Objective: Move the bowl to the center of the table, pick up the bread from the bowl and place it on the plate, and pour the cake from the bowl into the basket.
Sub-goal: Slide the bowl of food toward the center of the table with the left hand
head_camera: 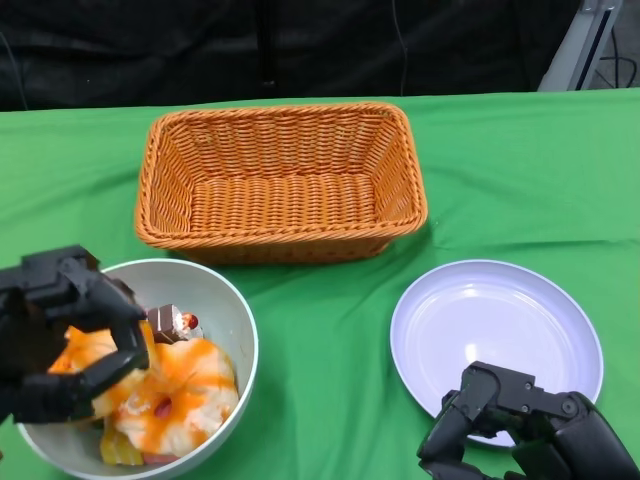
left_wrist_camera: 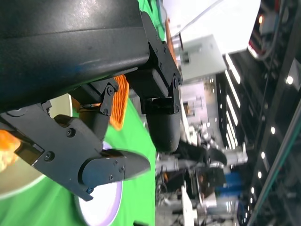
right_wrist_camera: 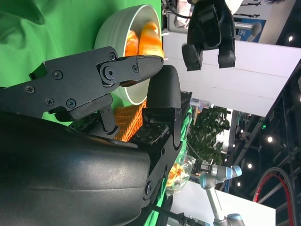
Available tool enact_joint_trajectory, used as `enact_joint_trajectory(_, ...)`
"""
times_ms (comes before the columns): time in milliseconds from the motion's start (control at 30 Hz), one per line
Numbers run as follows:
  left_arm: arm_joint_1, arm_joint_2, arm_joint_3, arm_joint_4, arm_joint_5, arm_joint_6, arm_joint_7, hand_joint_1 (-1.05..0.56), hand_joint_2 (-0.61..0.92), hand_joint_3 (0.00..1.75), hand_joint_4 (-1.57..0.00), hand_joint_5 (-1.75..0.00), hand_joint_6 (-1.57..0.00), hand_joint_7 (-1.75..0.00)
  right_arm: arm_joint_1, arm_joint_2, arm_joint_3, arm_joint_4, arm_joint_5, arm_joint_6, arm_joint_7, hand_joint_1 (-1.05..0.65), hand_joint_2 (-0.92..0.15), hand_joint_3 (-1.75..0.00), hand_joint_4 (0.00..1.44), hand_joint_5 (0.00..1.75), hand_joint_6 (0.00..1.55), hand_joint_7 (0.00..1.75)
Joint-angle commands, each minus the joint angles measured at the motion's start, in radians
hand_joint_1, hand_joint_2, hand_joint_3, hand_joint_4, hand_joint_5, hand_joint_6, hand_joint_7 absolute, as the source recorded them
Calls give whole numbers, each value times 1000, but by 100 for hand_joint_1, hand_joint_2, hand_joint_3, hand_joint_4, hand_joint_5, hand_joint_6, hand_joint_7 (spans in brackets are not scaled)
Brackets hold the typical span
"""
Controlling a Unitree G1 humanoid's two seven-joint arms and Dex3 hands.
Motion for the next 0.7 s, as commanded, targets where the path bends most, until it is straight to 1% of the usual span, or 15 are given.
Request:
enact_joint_trajectory(33, -26, -4, 31, 47, -2, -40, 9, -47, 92, 13, -72, -101, -85, -38, 1, -1, -2, -6, 5, -2, -6, -40, -92, -17, 82, 153, 79, 127)
enact_joint_trajectory(67, -29, -4, 36, 55, 6, -46, 15, -48, 92, 12, -71, -97, -84, -35, 0, 0, 0, -6, 7, 0, -5, -40, -92, -17, 82, 153, 79, 127)
enact_joint_trajectory(100, -30, -3, 38, 60, 11, -50, 20, -49, 92, 12, -71, -88, -84, -29, 0, 0, 1, -6, 9, 1, -4, -40, -92, -17, 82, 153, 79, 127)
enact_joint_trajectory(167, -32, 0, 48, 67, 40, -65, 46, -49, 92, 11, -71, -81, -84, -23, -2, 1, 3, -4, 12, 1, -2, -41, -92, -17, 82, 153, 79, 127)
enact_joint_trajectory(200, -33, 1, 52, 70, 59, -74, 62, -53, 92, 12, -73, -62, -83, -16, -3, 2, 4, -2, 13, 0, -2, -40, -92, -17, 82, 153, 79, 127)
enact_joint_trajectory(233, -36, 4, 59, 74, 77, -82, 82, -54, 92, 13, -75, -54, -83, -12, -3, 3, 5, -3, 12, 2, -2, -40, -92, -17, 82, 153, 79, 127)
enact_joint_trajectory(267, -37, 7, 66, 76, 93, -82, 104, -54, 92, 14, -72, -46, -80, -9, -3, 3, 6, -4, 12, 6, -3, -40, -92, -17, 82, 153, 79, 127)
enact_joint_trajectory(333, -39, 10, 71, 78, 107, -79, 125, -55, 92, 16, -67, -39, -77, -6, -3, 3, 7, -7, 12, 12, -4, -41, -92, -16, 83, 153, 80, 127)
enact_joint_trajectory(400, -39, 11, 71, 77, 112, -78, 132, -55, 92, 16, -67, -38, -77, -5, -2, 3, 7, -7, 12, 13, -5, -41, -92, -16, 83, 153, 80, 126)
enact_joint_trajectory(433, -41, 17, 77, 75, 127, -55, 161, -55, 92, 17, -67, -37, -77, -5, -3, 3, 9, -9, 12, 16, -5, -41, -92, -16, 83, 153, 80, 126)
enact_joint_trajectory(467, -42, 23, 82, 73, 138, -37, 184, -53, 92, 18, -59, -33, -72, -2, -3, 3, 10, -11, 12, 18, -6, -41, -92, -16, 83, 153, 80, 126)
enact_joint_trajectory(567, -50, 41, 94, 86, 195, -10, 254, -53, 92, 20, -50, -26, -61, 0, -2, 3, 11, -11, 13, 20, -5, -41, -92, -16, 83, 153, 80, 126)
enact_joint_trajectory(633, -52, 47, 94, 87, 216, 1, 280, -53, 92, 21, -47, -23, -57, 0, -3, 4, 11, -10, 11, 18, -5, -41, -92, -16, 83, 153, 80, 126)
enact_joint_trajectory(667, -54, 61, 95, 95, 243, 9, 299, -53, 92, 22, -46, -22, -56, 0, -2, 4, 11, -11, 10, 19, -6, -42, -92, -16, 83, 153, 80, 126)
enact_joint_trajectory(700, -55, 71, 95, 102, 262, 15, 312, -56, 92, 25, -42, -19, -51, 0, -2, 4, 11, -12, 9, 20, -6, -42, -92, -16, 83, 153, 80, 126)
